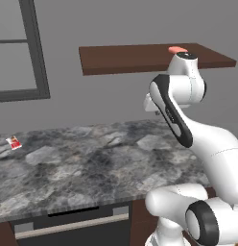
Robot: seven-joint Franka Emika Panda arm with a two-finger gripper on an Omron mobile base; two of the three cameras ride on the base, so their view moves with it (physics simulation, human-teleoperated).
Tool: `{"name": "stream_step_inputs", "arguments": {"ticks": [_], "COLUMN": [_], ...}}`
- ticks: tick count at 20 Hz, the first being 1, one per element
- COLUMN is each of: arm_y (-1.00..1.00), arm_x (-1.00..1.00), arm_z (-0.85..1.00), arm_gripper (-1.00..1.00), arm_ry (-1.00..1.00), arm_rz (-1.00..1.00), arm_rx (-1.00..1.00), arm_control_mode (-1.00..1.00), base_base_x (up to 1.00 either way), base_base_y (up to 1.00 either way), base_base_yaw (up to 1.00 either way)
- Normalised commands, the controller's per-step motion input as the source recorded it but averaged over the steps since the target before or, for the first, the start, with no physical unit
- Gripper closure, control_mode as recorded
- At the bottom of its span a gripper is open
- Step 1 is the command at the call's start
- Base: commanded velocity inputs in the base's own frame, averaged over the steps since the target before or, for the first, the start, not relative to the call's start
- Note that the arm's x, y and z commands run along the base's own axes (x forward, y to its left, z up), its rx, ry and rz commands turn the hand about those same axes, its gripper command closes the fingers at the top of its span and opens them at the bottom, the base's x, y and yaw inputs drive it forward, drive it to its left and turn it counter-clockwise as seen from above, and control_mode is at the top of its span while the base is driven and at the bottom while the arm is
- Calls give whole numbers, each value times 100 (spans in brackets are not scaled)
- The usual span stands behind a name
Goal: Open the cabinet. Pick the bar soap and place it next to the sink. Then close the cabinet.
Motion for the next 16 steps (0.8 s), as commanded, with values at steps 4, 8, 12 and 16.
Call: {"name": "stream_step_inputs", "arguments": {"ticks": [4, 8, 12, 16], "arm_y": [3, 8, 0, 0], "arm_x": [-33, -49, -60, -32], "arm_z": [0, 1, 25, 61], "arm_gripper": [-100, -100, -100, -100], "arm_ry": [0, 0, -8, -26], "arm_rz": [4, 7, 4, 1], "arm_rx": [0, 0, 0, 0], "arm_control_mode": [-100, -100, -100, -100], "base_base_x": [0, 0, 0, 0], "base_base_y": [0, 0, 0, 0], "base_base_yaw": [0, 0, 0, 0]}}
